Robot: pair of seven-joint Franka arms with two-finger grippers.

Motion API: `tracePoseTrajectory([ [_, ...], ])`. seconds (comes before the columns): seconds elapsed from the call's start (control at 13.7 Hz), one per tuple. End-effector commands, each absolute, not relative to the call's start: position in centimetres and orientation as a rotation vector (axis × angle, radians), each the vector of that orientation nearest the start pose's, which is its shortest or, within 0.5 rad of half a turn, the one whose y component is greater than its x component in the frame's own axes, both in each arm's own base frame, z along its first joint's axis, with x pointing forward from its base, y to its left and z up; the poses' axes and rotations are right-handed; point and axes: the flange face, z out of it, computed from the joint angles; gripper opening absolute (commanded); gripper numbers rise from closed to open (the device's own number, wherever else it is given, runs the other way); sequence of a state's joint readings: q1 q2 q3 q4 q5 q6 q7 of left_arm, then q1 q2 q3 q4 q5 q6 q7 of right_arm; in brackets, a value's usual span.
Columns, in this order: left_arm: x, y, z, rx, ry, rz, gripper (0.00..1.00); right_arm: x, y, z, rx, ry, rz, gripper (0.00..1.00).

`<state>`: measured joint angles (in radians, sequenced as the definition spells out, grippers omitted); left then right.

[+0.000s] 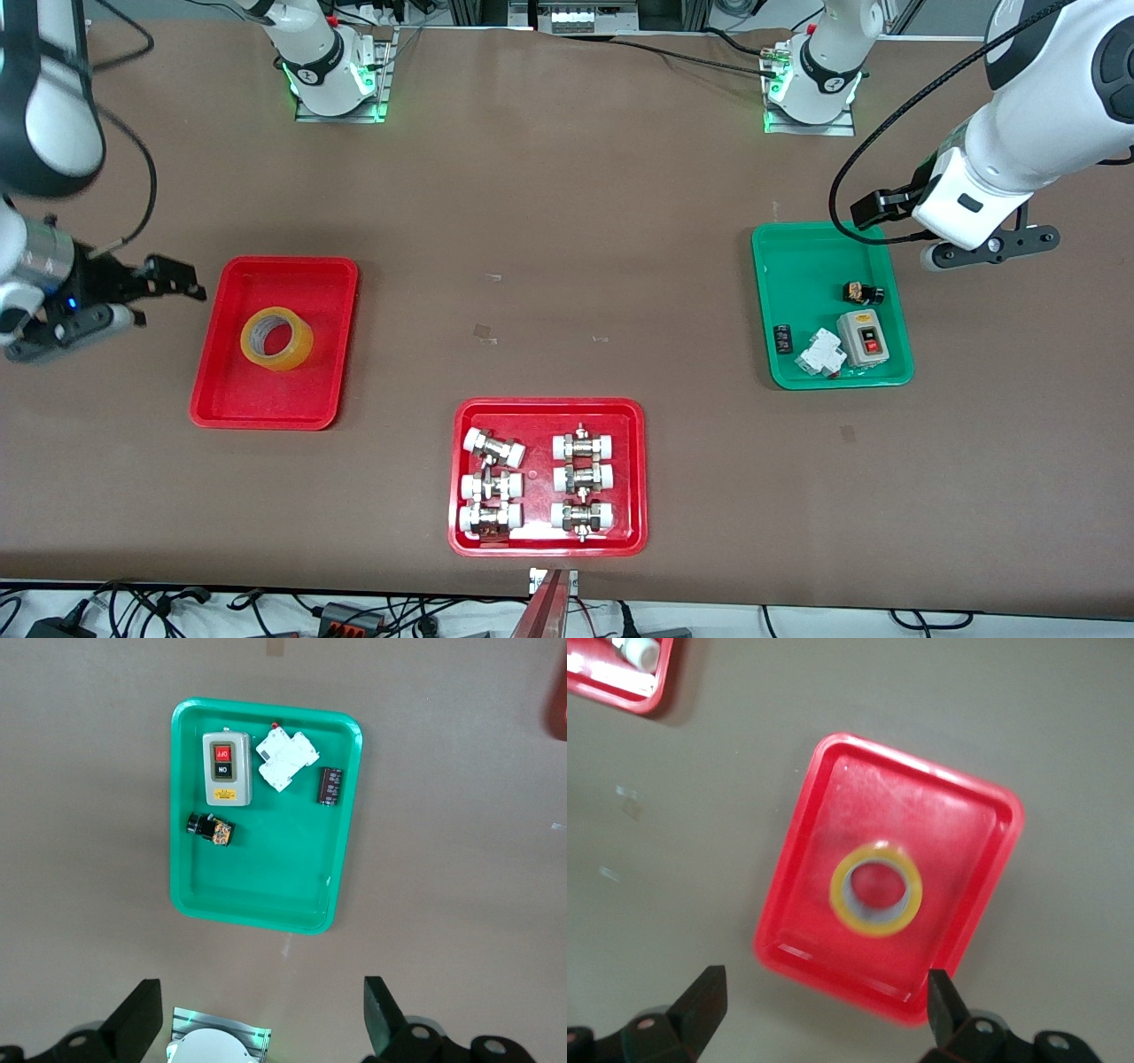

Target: Left arm passes tape to right arm into tray

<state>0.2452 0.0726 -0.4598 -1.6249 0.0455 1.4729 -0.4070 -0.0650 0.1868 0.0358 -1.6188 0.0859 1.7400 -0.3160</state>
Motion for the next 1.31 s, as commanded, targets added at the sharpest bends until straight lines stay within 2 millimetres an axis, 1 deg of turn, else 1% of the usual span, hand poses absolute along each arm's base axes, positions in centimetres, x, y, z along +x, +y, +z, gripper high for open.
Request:
tracePoseTrajectory([
  [0.0,54.4,-10.5,57.1,-3.033,-0.280,0.275,1.00,57.5,1.2,56.1,-3.088,-0.186,0.049,1.00],
  [0.07,54.4,-10.4,57.1,-3.033,-0.292,0.275,1.00,56.5,1.3,57.5,-3.091,-0.140,0.031,1.00],
  [0.15,54.5,-10.2,57.2,-3.038,-0.297,0.265,1.00,55.4,1.4,58.5,-3.095,-0.082,0.030,1.00],
  [0.22,54.6,-10.1,57.6,-3.043,-0.303,0.254,1.00,54.2,1.5,59.0,-3.098,-0.021,0.032,1.00],
  [0.29,54.7,-9.7,57.7,-3.042,-0.312,0.251,1.00,53.3,2.1,59.4,-3.099,-0.001,0.026,1.00],
  [0.44,54.8,-9.6,57.7,-3.049,-0.318,0.250,1.00,52.1,2.9,59.6,-3.102,0.044,0.037,1.00],
  [0.58,55.0,-9.7,57.8,-3.057,-0.316,0.231,1.00,52.0,3.1,60.4,-3.099,0.048,0.033,1.00],
  [0.66,55.0,-9.7,57.8,-3.057,-0.316,0.229,1.00,52.6,2.5,60.7,-3.096,0.077,0.030,1.00],
  [0.73,55.0,-9.7,57.8,-3.057,-0.316,0.231,1.00,53.3,2.5,61.1,-3.098,0.072,0.028,1.00],
  [0.87,55.1,-9.6,57.8,-3.059,-0.316,0.227,1.00,53.7,2.6,62.9,-3.116,0.082,-0.035,1.00],
  [1.02,55.3,-9.6,57.9,-3.066,-0.317,0.205,1.00,53.5,2.6,62.4,-3.128,0.144,-0.015,1.00],
  [1.17,55.4,-9.7,58.0,-3.070,-0.317,0.190,1.00,53.7,2.3,63.0,-3.124,0.118,-0.034,1.00],
  [1.24,55.4,-9.6,57.9,-3.070,-0.319,0.192,1.00,53.6,2.6,63.0,-3.121,0.132,-0.029,1.00],
])
